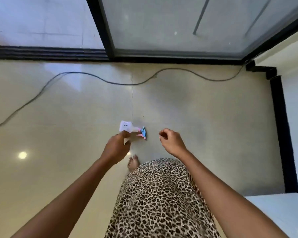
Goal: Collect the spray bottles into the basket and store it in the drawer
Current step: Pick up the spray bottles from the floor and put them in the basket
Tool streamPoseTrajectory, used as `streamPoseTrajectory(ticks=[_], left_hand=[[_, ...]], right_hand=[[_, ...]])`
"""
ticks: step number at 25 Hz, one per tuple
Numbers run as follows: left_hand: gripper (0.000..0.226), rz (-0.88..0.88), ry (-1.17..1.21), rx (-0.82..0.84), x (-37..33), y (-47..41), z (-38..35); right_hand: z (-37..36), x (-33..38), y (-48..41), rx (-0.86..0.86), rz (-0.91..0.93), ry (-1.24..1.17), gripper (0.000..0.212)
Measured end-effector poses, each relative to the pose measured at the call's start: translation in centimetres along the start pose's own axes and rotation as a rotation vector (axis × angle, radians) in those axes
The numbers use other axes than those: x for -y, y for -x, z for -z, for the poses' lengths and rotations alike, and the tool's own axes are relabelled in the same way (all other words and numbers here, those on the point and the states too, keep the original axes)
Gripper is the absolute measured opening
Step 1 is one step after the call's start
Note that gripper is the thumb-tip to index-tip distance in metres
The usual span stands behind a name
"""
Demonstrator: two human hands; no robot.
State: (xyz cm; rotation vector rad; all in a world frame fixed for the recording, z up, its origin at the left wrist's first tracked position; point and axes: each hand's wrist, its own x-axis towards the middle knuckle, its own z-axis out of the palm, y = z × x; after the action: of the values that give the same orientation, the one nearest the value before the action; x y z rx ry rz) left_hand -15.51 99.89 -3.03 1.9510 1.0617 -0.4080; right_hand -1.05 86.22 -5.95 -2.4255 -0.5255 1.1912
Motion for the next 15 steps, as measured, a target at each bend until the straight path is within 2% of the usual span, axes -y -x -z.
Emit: streamPoseTrajectory(ticks=[4, 11, 15], left_hand=[[0.045, 0.05, -0.124, 0.075, 5.8, -11.2, -5.5], [0.081, 0.163, -0.112, 0.007, 19.4, -28.2, -17.3], [0.077, 0.217, -0.031, 0.004, 24.4, -32.3, -21.3]], right_hand=[[-7.4, -4.8, -11.3, 0.107, -0.108, 0.076, 0.023], [-21.9, -15.2, -29.1, 0.146, -0.263, -0.015, 0.031], [-27.6, -17.7, -34.3, 0.131, -0.351, -0.177, 0.042]])
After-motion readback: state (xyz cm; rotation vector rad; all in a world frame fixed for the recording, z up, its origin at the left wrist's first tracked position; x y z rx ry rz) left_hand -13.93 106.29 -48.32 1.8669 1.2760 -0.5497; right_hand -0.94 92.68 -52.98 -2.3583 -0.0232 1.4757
